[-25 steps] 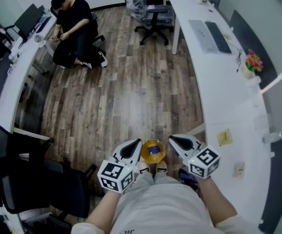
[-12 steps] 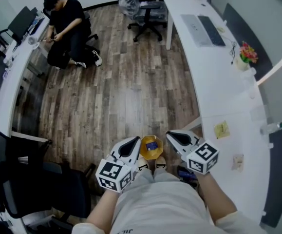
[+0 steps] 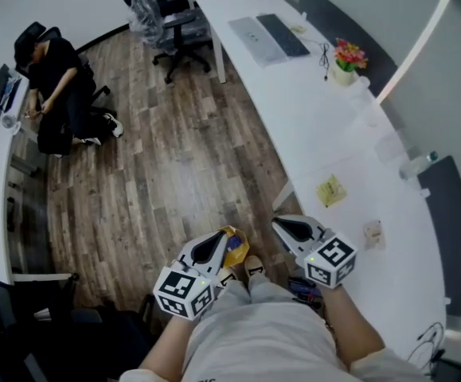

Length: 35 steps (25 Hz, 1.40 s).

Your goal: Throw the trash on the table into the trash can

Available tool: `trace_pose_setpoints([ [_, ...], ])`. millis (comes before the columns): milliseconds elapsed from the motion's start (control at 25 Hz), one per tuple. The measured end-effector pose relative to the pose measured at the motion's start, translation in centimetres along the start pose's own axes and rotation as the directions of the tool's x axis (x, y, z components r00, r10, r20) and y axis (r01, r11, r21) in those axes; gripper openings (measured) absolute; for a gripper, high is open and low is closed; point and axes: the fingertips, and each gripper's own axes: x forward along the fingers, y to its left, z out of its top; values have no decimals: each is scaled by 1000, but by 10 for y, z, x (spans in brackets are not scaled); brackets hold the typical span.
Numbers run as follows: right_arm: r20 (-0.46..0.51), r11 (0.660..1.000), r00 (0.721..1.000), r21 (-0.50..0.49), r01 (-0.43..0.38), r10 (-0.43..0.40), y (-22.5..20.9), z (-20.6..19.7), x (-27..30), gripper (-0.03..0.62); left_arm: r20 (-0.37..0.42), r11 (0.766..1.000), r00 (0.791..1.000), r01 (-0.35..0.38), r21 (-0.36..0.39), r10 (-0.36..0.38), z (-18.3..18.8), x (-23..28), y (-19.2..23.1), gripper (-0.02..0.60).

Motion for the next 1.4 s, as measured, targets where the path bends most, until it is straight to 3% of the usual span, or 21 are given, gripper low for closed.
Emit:
trace_pose_setpoints([
  [120, 24, 990, 991, 43, 132, -133, -27, -10, -40, 35, -27, 994, 994, 103, 32, -102, 2, 25, -26, 0],
  [240, 44, 960, 963, 94, 263, -268, -49, -24, -87, 35, -55, 976, 977, 209, 62, -206, 4, 50, -56, 0],
  [440, 60, 883, 889, 168, 438, -453, -76, -49, -165, 35, -117, 933, 934, 348, 95, -337, -2, 92, -104, 0],
  [640, 54, 794, 807, 225, 565, -589, -94, -75, -233, 35, -155, 892, 893, 440, 106, -422, -7, 118, -147, 0],
  [840, 30, 742, 762, 255, 620, -647, -110, -97, -270, 35, -189, 866, 868, 485, 119, -460, -13, 136, -175, 0],
  [1400, -45, 676, 698, 209, 707, -715, -169, -136, -307, 38, -248, 843, 844, 518, 143, -476, -24, 173, -213, 0],
])
